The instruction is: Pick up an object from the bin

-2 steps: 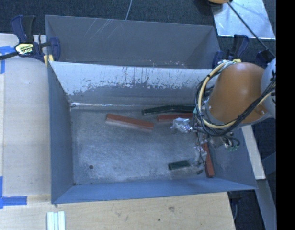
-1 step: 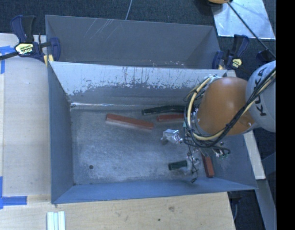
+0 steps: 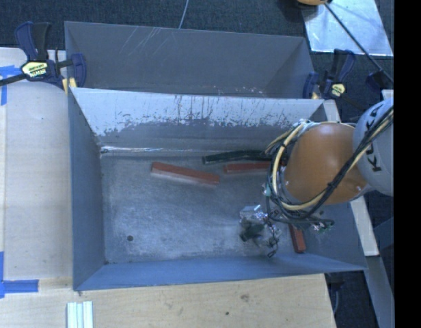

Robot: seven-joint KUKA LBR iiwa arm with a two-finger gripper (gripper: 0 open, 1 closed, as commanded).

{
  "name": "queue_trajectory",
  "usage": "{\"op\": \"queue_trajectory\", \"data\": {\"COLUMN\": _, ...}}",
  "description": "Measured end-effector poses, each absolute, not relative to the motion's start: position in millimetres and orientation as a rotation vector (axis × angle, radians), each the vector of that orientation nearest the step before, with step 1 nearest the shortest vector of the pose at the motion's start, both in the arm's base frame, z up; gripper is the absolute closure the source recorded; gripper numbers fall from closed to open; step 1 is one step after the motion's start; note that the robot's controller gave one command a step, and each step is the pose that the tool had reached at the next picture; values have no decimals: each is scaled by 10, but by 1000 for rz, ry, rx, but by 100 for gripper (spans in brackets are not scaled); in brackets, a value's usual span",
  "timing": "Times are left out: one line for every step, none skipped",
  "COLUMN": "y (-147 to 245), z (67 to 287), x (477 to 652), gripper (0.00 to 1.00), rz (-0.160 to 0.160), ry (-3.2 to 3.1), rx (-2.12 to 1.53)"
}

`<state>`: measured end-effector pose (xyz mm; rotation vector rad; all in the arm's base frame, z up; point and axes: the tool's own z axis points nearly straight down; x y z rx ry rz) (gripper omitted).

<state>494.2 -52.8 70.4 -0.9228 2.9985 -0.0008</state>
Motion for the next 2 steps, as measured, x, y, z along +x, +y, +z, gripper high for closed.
{"op": "queue_trajectory", "data": {"y": -527, "z": 704, "x": 4942, "gripper": 100, "rz": -1, "ry": 2998, "rx": -923}}
{"op": "queue_trajectory", "data": {"y": -206, "z": 2190, "x": 4963, "gripper": 100, "rz": 0, "ry": 2978, "rx": -990}}
